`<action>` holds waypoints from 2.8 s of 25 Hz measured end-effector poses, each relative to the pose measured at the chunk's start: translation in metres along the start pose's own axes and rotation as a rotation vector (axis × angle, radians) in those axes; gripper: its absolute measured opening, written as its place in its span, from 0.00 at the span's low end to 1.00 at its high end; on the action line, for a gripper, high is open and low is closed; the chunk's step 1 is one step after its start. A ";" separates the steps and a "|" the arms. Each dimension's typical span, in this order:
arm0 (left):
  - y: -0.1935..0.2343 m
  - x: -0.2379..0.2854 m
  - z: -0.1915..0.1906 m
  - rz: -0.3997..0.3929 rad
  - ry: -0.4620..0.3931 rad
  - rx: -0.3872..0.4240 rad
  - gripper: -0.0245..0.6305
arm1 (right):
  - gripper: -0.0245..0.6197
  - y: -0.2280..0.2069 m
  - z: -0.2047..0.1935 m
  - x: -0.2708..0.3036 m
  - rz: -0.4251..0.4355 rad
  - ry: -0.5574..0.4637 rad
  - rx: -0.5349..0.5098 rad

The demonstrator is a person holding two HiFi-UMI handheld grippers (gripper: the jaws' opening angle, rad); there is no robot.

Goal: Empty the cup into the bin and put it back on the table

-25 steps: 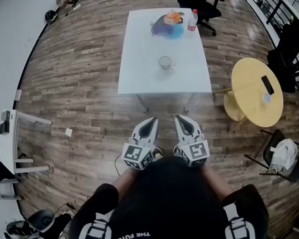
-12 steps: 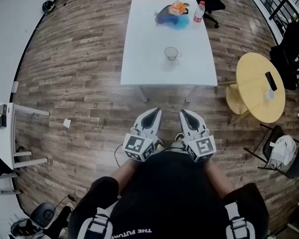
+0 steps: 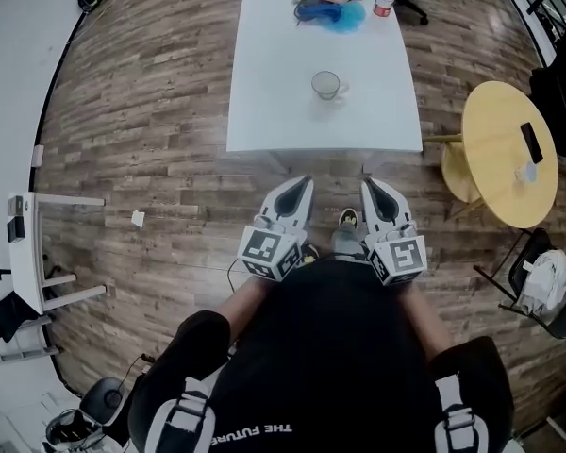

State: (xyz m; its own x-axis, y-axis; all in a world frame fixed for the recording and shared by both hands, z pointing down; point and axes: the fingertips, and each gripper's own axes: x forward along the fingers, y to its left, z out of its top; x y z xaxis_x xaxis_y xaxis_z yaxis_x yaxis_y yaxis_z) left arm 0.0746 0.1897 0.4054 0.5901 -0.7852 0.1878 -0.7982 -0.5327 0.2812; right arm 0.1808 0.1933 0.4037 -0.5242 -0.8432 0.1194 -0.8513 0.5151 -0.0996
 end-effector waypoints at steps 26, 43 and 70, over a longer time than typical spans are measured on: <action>0.110 0.165 0.021 0.063 0.100 0.040 0.07 | 0.06 -0.105 -0.010 0.168 0.047 0.089 0.031; 0.165 0.247 -0.042 -0.220 0.232 0.204 0.51 | 0.06 -0.136 -0.024 0.250 -0.050 0.171 0.030; 0.181 0.320 -0.121 -0.232 0.392 0.349 0.63 | 0.06 -0.168 -0.044 0.242 -0.057 0.248 0.005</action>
State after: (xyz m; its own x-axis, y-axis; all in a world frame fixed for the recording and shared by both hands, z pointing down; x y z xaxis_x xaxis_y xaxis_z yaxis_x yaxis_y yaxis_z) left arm 0.1337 -0.1195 0.6306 0.7024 -0.4946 0.5119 -0.5955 -0.8023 0.0419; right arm 0.1963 -0.0906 0.4925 -0.4652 -0.8069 0.3640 -0.8799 0.4664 -0.0906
